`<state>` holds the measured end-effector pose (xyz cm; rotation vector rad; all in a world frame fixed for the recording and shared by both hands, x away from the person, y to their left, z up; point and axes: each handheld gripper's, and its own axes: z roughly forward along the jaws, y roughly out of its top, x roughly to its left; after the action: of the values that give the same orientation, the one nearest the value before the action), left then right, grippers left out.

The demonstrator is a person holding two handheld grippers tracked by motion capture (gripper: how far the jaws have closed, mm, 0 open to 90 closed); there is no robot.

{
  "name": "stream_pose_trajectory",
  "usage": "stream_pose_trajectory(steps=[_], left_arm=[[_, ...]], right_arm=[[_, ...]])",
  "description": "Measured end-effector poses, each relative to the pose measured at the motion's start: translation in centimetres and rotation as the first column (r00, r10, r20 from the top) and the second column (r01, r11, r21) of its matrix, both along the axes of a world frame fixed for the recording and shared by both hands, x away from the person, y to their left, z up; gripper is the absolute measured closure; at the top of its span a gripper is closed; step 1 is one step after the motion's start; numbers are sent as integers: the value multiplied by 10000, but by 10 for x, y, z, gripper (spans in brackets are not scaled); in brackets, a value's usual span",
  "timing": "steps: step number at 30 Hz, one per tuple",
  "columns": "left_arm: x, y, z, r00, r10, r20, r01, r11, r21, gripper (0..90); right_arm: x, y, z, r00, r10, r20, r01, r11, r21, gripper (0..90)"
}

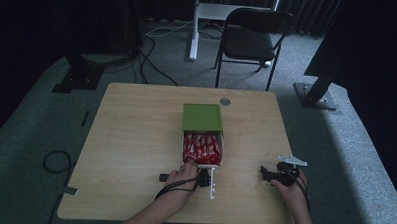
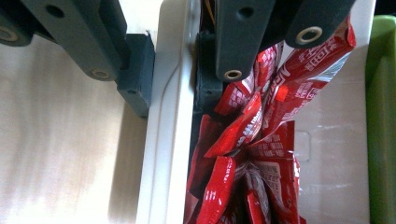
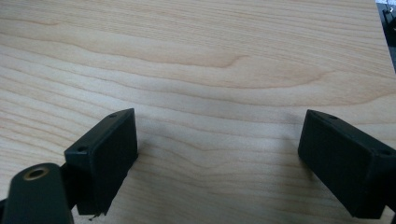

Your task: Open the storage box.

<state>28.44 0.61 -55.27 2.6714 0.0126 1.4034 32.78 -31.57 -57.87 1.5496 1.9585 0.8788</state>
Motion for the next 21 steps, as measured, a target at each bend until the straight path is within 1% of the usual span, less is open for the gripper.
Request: stream_pose_trajectory(steps=[2,3,5,6,7,9,11,15,21], left_arm=[[-4,0,-1,10000,-12,-67,11,10000,-59,727],[-7,0,-1,10000,-31,-89,31,10000,21,727],[-11,-1,-3,9998,-100,-195,96,9998,-182,726],[-13,-1,-2,9996,-108,-267,110,9999,52,726],[-15,0,-2,9995,-181,-252,182,9998,62,727],[-19,0,-1,9991,-192,-368,198,9997,136,727],[-22,1,0,9988,-197,-450,203,9997,122,726],[-26,1,0,9985,-257,-485,256,9997,-21,726],[-30,1,0,9982,-275,-538,273,9996,-52,726]], right_arm=[[0,0,0,10000,-1,-1,1,10000,-6,114],[0,0,0,10000,4,3,-4,10000,-7,114],[0,0,0,10000,2,2,-2,10000,-4,114],[0,0,0,10000,4,4,-4,10000,-5,114],[0,0,0,10000,2,4,-2,10000,-6,114],[0,0,0,10000,2,6,-2,10000,-7,114],[0,0,0,10000,3,6,-3,10000,-8,114],[0,0,0,10000,4,7,-4,10000,-7,114],[0,0,0,10000,3,6,-3,10000,-6,114]])
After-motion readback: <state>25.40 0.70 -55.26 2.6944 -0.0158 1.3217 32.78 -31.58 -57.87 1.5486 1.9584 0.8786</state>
